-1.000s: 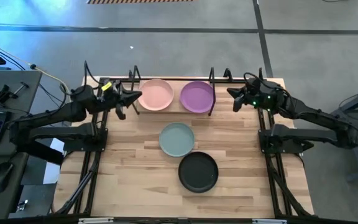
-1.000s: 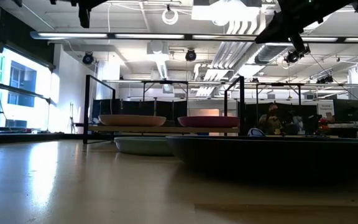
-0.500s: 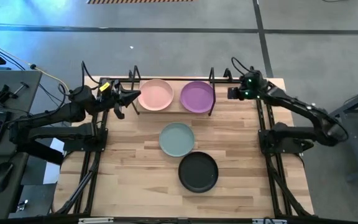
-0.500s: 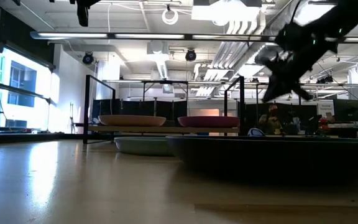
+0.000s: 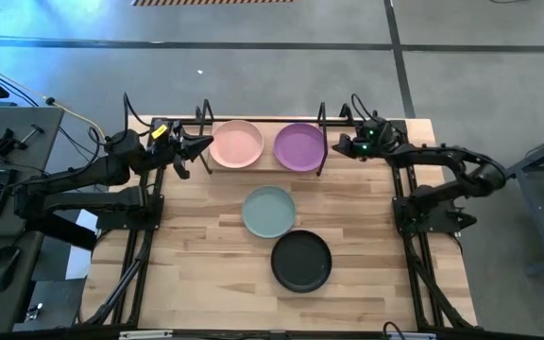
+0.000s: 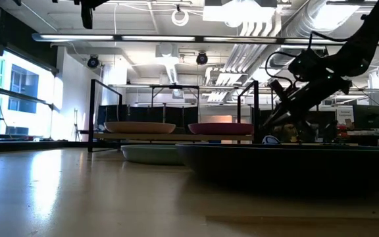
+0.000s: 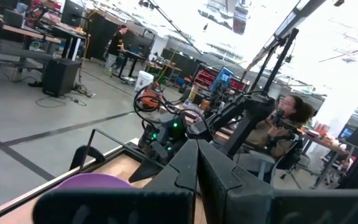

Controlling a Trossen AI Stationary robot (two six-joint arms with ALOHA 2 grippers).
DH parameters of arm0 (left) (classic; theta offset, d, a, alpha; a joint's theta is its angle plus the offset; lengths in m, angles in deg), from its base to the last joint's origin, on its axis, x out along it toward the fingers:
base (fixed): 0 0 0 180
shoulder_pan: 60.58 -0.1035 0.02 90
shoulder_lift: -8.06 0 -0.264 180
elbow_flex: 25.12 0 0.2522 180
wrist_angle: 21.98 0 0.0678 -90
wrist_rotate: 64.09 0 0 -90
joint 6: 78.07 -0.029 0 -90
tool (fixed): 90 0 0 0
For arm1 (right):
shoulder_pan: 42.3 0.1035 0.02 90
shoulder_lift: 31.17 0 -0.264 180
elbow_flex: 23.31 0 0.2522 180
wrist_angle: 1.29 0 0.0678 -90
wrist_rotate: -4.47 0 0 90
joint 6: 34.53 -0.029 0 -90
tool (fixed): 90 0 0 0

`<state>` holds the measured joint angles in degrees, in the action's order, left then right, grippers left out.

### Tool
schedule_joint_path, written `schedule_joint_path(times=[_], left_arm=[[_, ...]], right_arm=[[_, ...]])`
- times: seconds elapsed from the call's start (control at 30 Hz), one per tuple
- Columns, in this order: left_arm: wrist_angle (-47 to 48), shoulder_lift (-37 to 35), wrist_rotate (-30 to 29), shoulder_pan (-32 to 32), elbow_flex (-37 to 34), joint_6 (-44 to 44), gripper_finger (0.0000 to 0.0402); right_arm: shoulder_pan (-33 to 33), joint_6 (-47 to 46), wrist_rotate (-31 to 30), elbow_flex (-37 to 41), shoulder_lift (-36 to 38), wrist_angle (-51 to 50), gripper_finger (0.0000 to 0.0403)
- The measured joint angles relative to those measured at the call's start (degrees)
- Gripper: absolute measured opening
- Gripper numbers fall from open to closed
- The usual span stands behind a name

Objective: Place and stack plates onto a shelf
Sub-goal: Adjust the purple plate

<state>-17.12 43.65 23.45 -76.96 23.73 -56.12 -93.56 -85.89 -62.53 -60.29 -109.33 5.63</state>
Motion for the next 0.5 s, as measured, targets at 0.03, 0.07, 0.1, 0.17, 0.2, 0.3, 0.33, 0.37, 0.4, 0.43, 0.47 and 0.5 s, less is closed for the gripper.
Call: schedule_joint_path(times=[0.03,0.07,0.1,0.17,0.2,0.3,0.33,0.37,0.4,0.43,0.47,0.5], left_arm=[[0.00,0.00,0.00,0.00,0.00,0.00,0.0000],[0.00,0.00,0.00,0.00,0.00,0.02,0.0000],[0.00,0.00,0.00,0.00,0.00,0.03,0.0000],[0.00,0.00,0.02,0.00,0.00,0.37,0.0000],[0.00,0.00,0.00,0.00,0.00,0.44,0.0000],[0.02,0.00,0.00,0.00,0.00,0.44,0.0000],[0.02,0.00,0.00,0.00,0.01,0.44,0.0000],[0.02,0.01,0.00,0.00,0.02,0.44,0.0000],[0.02,0.00,0.00,0.00,0.02,0.44,0.0000],[0.02,0.00,-0.07,0.00,0.02,0.44,0.0000],[0.03,0.00,-0.22,0.00,0.02,0.44,0.0000],[0.04,0.00,-0.30,0.00,0.02,0.44,0.0000]], right_arm=[[0.32,-0.29,-0.38,0.00,-0.99,1.38,0.0000],[0.53,-0.56,-0.45,0.00,-1.96,2.34,0.0000],[0.64,-0.86,-0.45,0.01,-2.83,3.14,0.0000],[0.70,-1.48,-0.42,0.02,-3.89,4.50,0.0000],[0.67,-1.60,-0.47,0.02,-4.26,5.02,0.0000],[0.79,-1.31,-0.52,0.02,-4.80,5.45,0.0000],[0.93,-1.30,-0.54,0.02,-4.82,5.80,0.0000],[1.09,-1.32,-0.57,0.02,-4.82,6.40,0.0000],[1.22,-1.36,-0.66,0.02,-4.82,6.96,0.0000],[1.45,-1.64,-0.69,0.02,-4.82,7.49,0.0000],[1.69,-2.00,-0.90,0.02,-4.82,7.98,0.0000],[1.98,-2.23,-1.38,0.02,-4.82,8.27,0.0000]])
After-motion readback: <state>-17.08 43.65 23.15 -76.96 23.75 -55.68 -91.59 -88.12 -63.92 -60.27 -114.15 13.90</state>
